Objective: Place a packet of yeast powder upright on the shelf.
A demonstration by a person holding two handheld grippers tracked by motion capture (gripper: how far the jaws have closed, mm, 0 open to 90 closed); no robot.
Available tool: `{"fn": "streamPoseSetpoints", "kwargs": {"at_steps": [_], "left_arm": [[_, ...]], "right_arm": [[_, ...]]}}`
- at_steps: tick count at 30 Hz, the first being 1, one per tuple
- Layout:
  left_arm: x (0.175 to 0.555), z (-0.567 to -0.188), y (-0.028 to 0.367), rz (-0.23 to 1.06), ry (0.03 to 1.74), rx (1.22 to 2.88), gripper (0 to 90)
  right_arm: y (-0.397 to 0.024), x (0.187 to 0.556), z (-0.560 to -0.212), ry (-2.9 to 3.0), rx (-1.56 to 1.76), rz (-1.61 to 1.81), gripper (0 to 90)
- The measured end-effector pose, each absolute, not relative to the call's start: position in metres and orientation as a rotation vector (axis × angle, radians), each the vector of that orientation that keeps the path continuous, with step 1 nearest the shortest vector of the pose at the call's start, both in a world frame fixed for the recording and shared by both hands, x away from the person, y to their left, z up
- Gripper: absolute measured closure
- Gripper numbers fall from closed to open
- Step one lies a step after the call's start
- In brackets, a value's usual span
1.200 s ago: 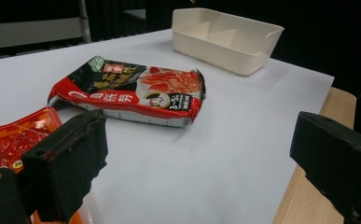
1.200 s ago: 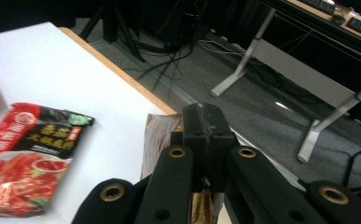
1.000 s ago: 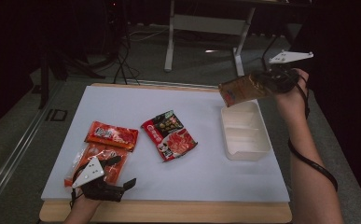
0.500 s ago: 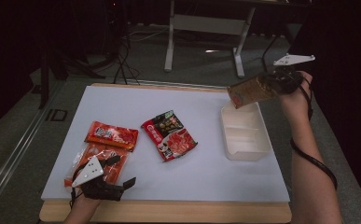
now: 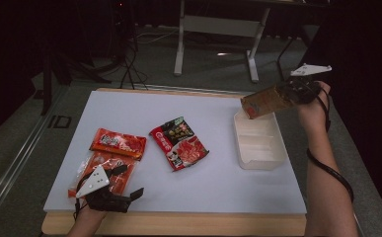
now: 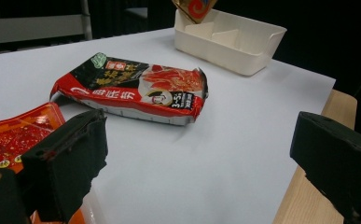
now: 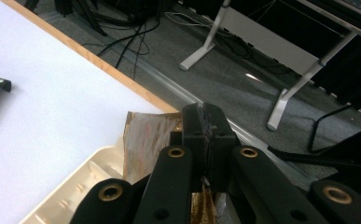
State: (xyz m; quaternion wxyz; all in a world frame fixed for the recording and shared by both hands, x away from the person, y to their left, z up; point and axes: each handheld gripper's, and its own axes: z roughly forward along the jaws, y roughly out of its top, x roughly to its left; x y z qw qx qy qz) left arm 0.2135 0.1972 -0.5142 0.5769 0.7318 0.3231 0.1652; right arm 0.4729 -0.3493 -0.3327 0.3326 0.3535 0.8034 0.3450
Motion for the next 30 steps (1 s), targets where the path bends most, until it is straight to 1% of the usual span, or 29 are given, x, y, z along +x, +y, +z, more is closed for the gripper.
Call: {"fn": "streamPoseSetpoints", "kwargs": {"at_steps": [14, 25, 30], "left_arm": [[0.214, -0.514, 0.198, 0.378, 0.762, 1.708, 4.2], [0.214, -0.514, 0.198, 0.378, 0.762, 1.710, 4.1], [0.214, -0.514, 0.198, 0.379, 0.764, 1.710, 4.1]], "right_arm": [[-0.366, 0.473, -0.332, 2.175, 0.917, 0.908, 87.2], [-0.375, 0.469, -0.332, 2.203, 0.933, 0.853, 88.5], [-0.370, 0.469, -0.332, 2.214, 0.884, 0.755, 88.7]]}}
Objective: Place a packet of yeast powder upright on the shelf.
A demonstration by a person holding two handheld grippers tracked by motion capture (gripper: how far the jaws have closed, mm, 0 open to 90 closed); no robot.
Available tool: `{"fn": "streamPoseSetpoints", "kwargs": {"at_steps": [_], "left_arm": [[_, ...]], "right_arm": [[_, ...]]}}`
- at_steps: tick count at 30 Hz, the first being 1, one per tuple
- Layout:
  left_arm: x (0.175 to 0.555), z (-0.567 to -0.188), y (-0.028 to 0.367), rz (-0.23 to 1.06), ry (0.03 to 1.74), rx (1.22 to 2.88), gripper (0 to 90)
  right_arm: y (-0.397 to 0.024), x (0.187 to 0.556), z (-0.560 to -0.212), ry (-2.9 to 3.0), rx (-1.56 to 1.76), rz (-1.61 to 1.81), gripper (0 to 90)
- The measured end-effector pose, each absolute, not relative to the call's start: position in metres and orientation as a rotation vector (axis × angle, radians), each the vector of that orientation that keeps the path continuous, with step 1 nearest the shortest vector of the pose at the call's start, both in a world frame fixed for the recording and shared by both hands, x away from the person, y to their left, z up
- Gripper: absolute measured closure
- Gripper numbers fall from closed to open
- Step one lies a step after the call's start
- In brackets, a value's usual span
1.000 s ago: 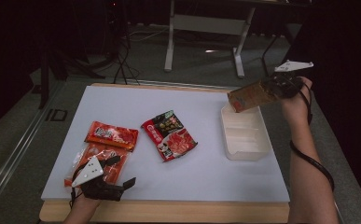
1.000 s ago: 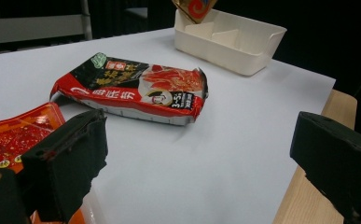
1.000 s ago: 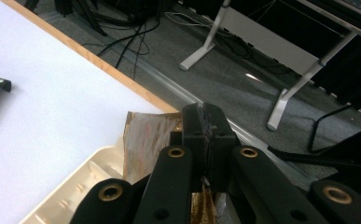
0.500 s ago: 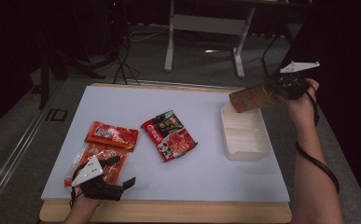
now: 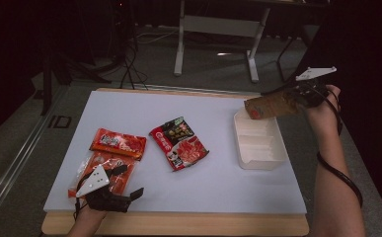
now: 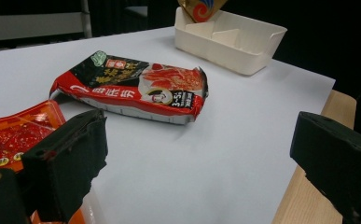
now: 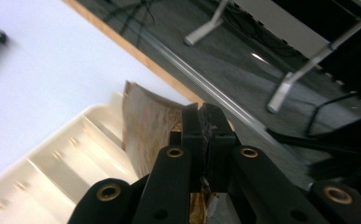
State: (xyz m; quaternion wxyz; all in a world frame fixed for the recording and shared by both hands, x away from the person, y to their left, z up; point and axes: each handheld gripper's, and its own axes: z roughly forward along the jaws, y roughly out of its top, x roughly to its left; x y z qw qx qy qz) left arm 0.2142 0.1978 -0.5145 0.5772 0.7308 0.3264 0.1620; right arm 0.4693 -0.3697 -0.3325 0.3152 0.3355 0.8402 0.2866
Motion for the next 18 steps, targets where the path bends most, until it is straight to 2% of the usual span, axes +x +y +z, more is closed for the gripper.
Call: {"fn": "streamPoseSetpoints", "kwargs": {"at_steps": [18], "left_arm": [[0.214, -0.514, 0.199, 0.375, 0.764, 1.705, 4.1]], "right_arm": [[-0.350, 0.479, -0.348, 2.332, 0.841, 0.682, 88.8]]}}
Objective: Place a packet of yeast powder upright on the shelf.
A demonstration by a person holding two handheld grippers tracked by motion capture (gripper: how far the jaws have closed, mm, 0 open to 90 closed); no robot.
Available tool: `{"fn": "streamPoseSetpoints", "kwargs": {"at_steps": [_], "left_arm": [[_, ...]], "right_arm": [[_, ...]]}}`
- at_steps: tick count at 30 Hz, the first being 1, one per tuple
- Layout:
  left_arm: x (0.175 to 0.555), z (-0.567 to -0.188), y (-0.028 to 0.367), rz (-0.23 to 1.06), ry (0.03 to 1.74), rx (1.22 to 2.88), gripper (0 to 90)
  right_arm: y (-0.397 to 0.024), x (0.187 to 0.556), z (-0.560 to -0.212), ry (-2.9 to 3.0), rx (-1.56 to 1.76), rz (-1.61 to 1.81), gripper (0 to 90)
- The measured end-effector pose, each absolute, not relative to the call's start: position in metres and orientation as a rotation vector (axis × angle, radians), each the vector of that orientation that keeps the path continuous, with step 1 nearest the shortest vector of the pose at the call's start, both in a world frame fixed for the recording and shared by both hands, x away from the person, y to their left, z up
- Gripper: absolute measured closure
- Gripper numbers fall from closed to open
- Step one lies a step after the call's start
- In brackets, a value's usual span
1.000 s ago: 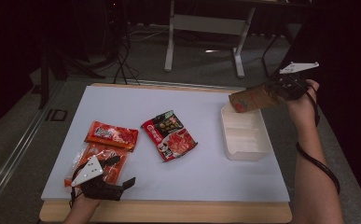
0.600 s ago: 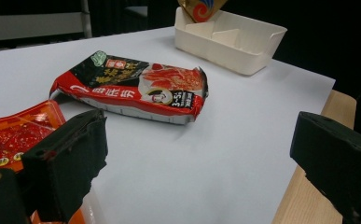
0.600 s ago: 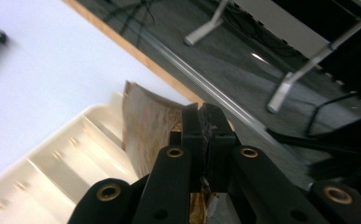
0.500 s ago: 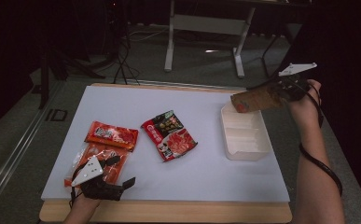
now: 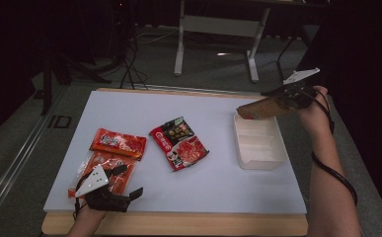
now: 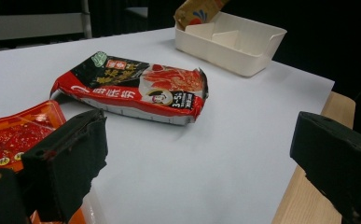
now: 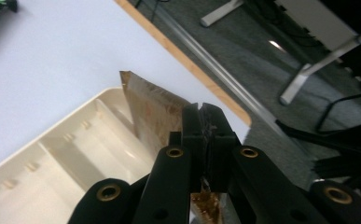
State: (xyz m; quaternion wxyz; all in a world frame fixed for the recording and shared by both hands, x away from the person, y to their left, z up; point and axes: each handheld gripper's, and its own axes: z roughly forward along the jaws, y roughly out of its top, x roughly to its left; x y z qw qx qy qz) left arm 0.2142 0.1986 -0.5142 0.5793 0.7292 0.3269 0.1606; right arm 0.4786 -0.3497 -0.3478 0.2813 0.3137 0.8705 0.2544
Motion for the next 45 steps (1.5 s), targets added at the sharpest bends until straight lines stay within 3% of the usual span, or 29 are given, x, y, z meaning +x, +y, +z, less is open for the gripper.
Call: {"fn": "streamPoseSetpoints", "kwargs": {"at_steps": [31, 36, 39, 41, 45], "left_arm": [[0.213, -0.514, 0.199, 0.373, 0.756, 1.709, 4.1], [0.213, -0.513, 0.199, 0.372, 0.756, 1.705, 4.2], [0.213, -0.513, 0.199, 0.371, 0.755, 1.704, 4.2], [0.213, -0.513, 0.199, 0.370, 0.754, 1.706, 4.1], [0.213, -0.513, 0.199, 0.367, 0.754, 1.705, 4.2]], "right_arm": [[-0.276, 0.505, -0.382, 2.420, 0.838, 0.865, 86.4], [-0.270, 0.512, -0.386, 2.388, 0.887, 0.873, 80.9], [-0.268, 0.519, -0.388, 2.355, 0.922, 0.903, 70.2], [-0.266, 0.521, -0.392, 2.331, 0.928, 0.882, 58.6], [-0.262, 0.523, -0.396, 2.300, 0.982, 0.905, 52.1]]}}
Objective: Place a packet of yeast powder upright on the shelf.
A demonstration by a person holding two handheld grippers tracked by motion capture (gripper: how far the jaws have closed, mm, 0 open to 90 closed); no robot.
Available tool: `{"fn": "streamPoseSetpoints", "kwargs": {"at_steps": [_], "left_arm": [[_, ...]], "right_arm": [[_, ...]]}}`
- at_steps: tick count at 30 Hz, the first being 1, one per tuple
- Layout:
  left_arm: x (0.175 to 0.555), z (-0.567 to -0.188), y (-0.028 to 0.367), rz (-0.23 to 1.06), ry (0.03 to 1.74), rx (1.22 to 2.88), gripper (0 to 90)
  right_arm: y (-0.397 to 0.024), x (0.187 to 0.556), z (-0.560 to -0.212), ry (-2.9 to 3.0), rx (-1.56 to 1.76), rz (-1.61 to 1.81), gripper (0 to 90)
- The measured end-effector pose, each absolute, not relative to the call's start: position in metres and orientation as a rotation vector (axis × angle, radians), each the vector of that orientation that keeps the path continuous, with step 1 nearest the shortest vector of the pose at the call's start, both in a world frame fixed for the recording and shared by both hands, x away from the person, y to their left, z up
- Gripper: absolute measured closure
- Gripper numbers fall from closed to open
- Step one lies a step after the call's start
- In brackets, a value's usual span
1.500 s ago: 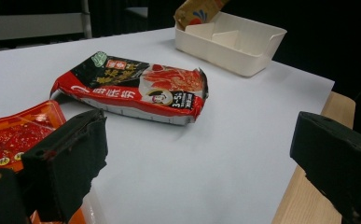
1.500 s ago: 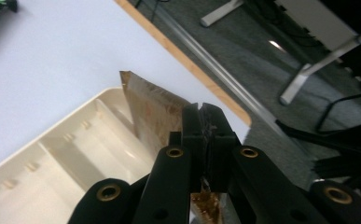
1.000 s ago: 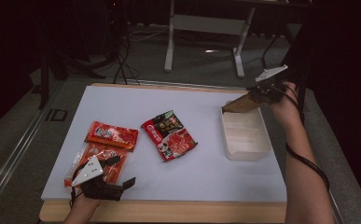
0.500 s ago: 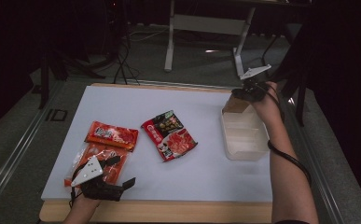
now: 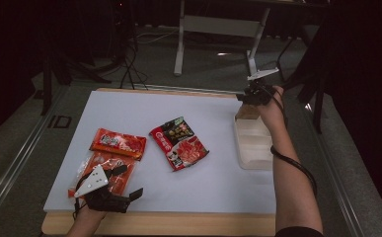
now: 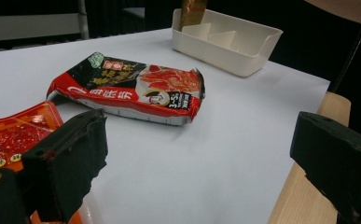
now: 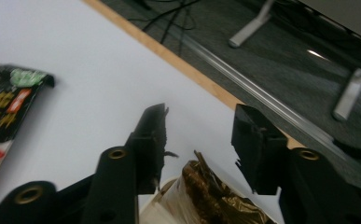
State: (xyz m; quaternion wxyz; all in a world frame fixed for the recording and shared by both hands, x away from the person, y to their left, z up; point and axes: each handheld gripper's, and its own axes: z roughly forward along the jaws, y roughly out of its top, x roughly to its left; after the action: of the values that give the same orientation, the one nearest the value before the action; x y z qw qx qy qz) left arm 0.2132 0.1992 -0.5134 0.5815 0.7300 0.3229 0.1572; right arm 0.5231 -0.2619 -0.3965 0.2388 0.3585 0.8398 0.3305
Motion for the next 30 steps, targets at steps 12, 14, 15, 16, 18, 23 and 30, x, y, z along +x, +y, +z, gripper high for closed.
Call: {"fn": "streamPoseSetpoints", "kwargs": {"at_steps": [12, 14, 15, 16, 18, 23, 30], "left_arm": [[0.213, -0.513, 0.199, 0.363, 0.756, 1.708, 4.1], [0.213, -0.514, 0.199, 0.361, 0.756, 1.708, 4.1], [0.213, -0.514, 0.199, 0.360, 0.757, 1.709, 4.1], [0.213, -0.514, 0.199, 0.360, 0.757, 1.710, 4.1], [0.213, -0.513, 0.199, 0.361, 0.757, 1.709, 4.1], [0.213, -0.514, 0.199, 0.362, 0.761, 1.714, 4.1], [0.214, -0.514, 0.198, 0.376, 0.787, 1.727, 4.2]], "right_arm": [[-0.259, 0.503, -0.368, 2.238, 1.041, 1.069, 35.9], [-0.259, 0.499, -0.364, 2.230, 1.052, 1.093, 34.7], [-0.258, 0.497, -0.363, 2.224, 1.055, 1.102, 34.5], [-0.258, 0.495, -0.361, 2.219, 1.054, 1.110, 33.8], [-0.256, 0.491, -0.358, 2.218, 1.044, 1.117, 31.8], [-0.248, 0.475, -0.354, 2.225, 1.019, 1.148, 20.8], [-0.239, 0.449, -0.353, 2.268, 0.966, 1.262, 10.2]]}}
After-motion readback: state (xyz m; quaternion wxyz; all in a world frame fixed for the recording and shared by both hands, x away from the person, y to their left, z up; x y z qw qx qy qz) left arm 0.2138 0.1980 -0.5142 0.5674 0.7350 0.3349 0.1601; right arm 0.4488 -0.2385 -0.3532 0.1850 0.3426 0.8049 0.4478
